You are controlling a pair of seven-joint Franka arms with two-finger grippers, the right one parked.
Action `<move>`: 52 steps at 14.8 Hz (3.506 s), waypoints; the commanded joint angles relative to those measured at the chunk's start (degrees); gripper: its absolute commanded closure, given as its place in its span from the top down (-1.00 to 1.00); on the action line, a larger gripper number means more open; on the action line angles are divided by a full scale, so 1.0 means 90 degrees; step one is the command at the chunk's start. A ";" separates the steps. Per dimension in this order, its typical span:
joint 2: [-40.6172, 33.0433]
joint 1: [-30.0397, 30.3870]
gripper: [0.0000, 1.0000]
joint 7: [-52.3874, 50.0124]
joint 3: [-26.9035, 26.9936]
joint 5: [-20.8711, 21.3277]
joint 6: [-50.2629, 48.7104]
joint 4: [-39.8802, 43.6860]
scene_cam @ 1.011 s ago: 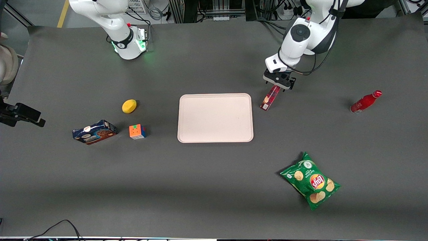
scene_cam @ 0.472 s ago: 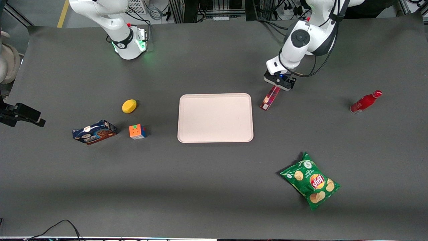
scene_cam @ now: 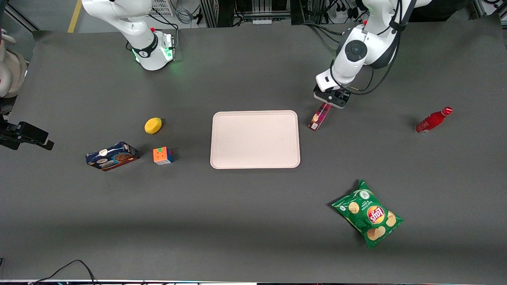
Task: Place red cookie box on tray
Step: 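Lower the left gripper and close it on the cookie box's end, then lift the cookie box upright with the left gripper, then carry the box over the white tray and lower it down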
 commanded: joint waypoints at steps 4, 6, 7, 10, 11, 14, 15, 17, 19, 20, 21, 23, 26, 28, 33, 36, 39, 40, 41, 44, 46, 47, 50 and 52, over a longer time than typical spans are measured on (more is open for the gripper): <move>-0.0095 0.0007 -1.00 -0.0107 -0.0025 -0.0090 0.0200 -0.0181; -0.0134 0.0007 -1.00 -0.0068 0.0178 -0.0090 0.0152 -0.0094; -0.0193 -0.0002 -1.00 -0.0009 0.0412 -0.0070 0.0103 -0.0016; -0.0553 0.0007 -1.00 0.0079 0.0774 -0.0051 -0.0236 0.0228; -0.0748 0.0007 -1.00 0.0079 0.0901 -0.0051 -0.0800 0.0481; -0.1509 0.0007 -1.00 0.0108 0.1486 0.0143 -0.3006 0.1505; -0.1685 0.0007 -1.00 0.0118 0.1662 0.0280 -0.3622 0.1856; -0.1804 -0.0002 -1.00 0.0176 0.2053 0.0359 -0.4639 0.2608; -0.1834 -0.0002 -1.00 0.0070 0.2064 0.0359 -0.5557 0.3477; -0.1814 0.0007 -1.00 0.0040 0.2074 0.0359 -0.5794 0.3752; -0.1795 0.0007 -1.00 0.0030 0.2084 0.0350 -0.5835 0.3851; -0.1775 -0.0002 -1.00 -0.0318 0.2045 0.0340 -0.5767 0.3862; -0.1591 -0.0032 -1.00 -0.1684 0.1374 0.0253 -0.5456 0.3920; -0.1327 -0.0032 -1.00 -0.2816 0.0788 0.0252 -0.4930 0.3921; -0.0079 -0.0051 -0.96 -0.4595 -0.0356 0.0456 -0.3241 0.3960; 0.0703 -0.0100 -0.96 -0.5502 -0.0396 0.1450 -0.2595 0.3960; 0.1396 -0.0178 -0.97 -0.6512 -0.0406 0.2592 -0.2203 0.4018; 0.1679 -0.0178 -0.97 -0.6522 -0.0397 0.2808 -0.2173 0.4154; 0.1962 -0.0188 -0.97 -0.6532 -0.0396 0.3033 -0.2183 0.4310; 0.2608 -0.0198 -0.96 -0.6882 -0.0396 0.3873 -0.2193 0.4710; 0.2959 -0.0246 -0.96 -0.7165 -0.0396 0.4312 -0.2183 0.4896; 0.3145 -0.0246 -0.96 -0.7370 -0.0387 0.4508 -0.2183 0.4974; 0.3556 -0.0246 -0.96 -0.7558 -0.0367 0.5026 -0.2173 0.5102; 0.3664 -0.0246 -0.95 -0.7558 -0.0348 0.5037 -0.2183 0.5122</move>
